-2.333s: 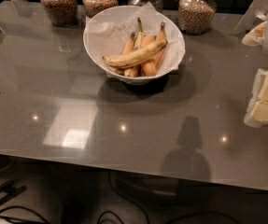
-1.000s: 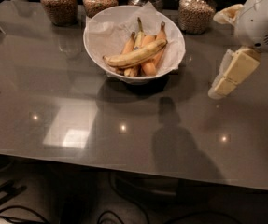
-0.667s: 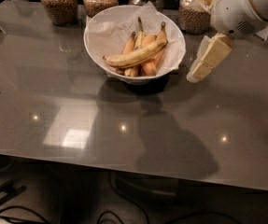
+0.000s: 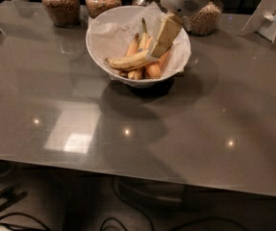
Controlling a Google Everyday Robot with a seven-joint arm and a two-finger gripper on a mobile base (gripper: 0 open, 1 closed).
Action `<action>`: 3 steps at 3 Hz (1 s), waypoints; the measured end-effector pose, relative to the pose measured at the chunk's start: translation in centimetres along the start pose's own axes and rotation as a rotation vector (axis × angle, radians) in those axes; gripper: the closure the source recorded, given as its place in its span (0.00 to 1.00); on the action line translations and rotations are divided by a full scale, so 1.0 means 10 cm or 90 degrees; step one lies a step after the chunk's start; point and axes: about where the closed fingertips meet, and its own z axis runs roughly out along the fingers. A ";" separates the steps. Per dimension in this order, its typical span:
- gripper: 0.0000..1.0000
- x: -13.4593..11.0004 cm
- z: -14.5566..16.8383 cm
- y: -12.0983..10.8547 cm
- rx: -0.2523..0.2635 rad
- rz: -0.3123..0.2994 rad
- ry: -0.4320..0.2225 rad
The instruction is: Pick banana from white bowl
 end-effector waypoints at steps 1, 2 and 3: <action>0.00 0.02 -0.01 0.01 0.000 0.002 0.001; 0.00 0.07 0.25 -0.06 -0.019 -0.024 -0.003; 0.00 0.20 0.58 -0.07 -0.056 -0.040 -0.002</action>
Offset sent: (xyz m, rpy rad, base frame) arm 0.0446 0.0216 -0.0428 -0.0510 0.0002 0.1047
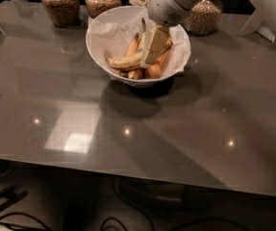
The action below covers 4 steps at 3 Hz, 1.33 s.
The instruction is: Pick banana from white bowl
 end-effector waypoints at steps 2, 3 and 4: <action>0.24 0.17 0.42 0.21 -0.080 0.006 -0.002; 0.25 0.23 0.50 0.31 -0.102 0.013 0.002; 0.29 0.30 0.56 0.34 -0.111 0.009 0.017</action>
Offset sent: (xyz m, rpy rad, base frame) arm -0.0035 0.0084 -0.0707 -0.0624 0.1645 0.0744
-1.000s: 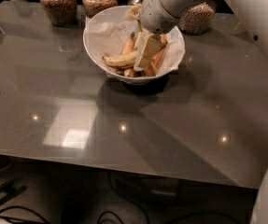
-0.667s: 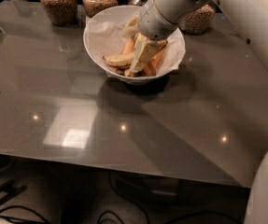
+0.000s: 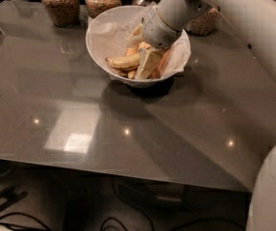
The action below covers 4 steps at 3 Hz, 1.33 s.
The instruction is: Pick banana from white bowl
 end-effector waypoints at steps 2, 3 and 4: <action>0.54 0.17 -0.01 -0.06 -0.004 -0.015 0.044; 0.77 0.19 -0.08 -0.06 -0.006 -0.028 0.059; 0.99 0.16 -0.20 -0.06 -0.001 -0.037 0.068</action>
Offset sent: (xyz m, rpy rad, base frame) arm 0.0169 -0.0252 -0.0010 -0.1102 -0.0430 -0.0037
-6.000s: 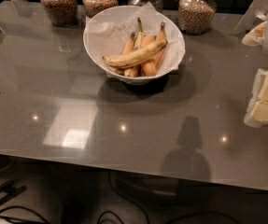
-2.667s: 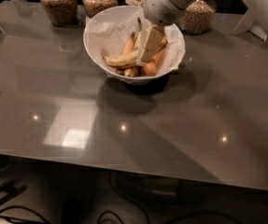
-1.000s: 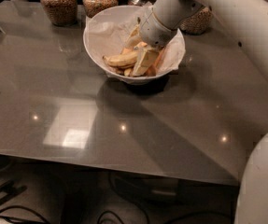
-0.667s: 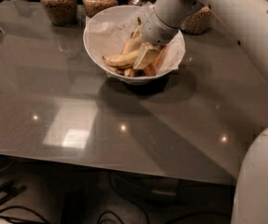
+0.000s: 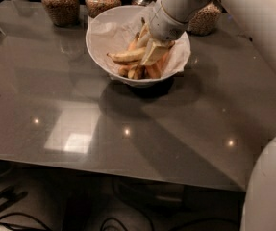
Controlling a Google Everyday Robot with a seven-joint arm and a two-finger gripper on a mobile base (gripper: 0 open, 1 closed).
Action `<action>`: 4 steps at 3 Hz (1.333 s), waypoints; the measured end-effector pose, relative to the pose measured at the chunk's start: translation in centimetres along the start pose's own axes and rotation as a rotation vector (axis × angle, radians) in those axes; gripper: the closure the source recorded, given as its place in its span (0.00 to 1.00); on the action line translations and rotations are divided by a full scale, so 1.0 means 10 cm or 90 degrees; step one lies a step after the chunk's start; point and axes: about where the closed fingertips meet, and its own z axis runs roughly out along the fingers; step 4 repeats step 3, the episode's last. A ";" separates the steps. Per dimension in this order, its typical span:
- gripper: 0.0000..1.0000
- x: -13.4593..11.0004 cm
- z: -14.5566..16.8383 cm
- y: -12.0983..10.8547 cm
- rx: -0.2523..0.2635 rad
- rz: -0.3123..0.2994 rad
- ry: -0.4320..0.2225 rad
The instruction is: Pick banana from white bowl
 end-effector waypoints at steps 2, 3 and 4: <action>1.00 -0.09 -0.55 0.12 0.044 0.030 -0.025; 1.00 -0.23 -0.90 0.28 0.076 0.062 -0.069; 1.00 -0.23 -0.90 0.28 0.076 0.062 -0.069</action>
Offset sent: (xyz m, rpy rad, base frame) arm -0.0506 -0.0398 0.0858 0.1331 -0.0459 -0.0971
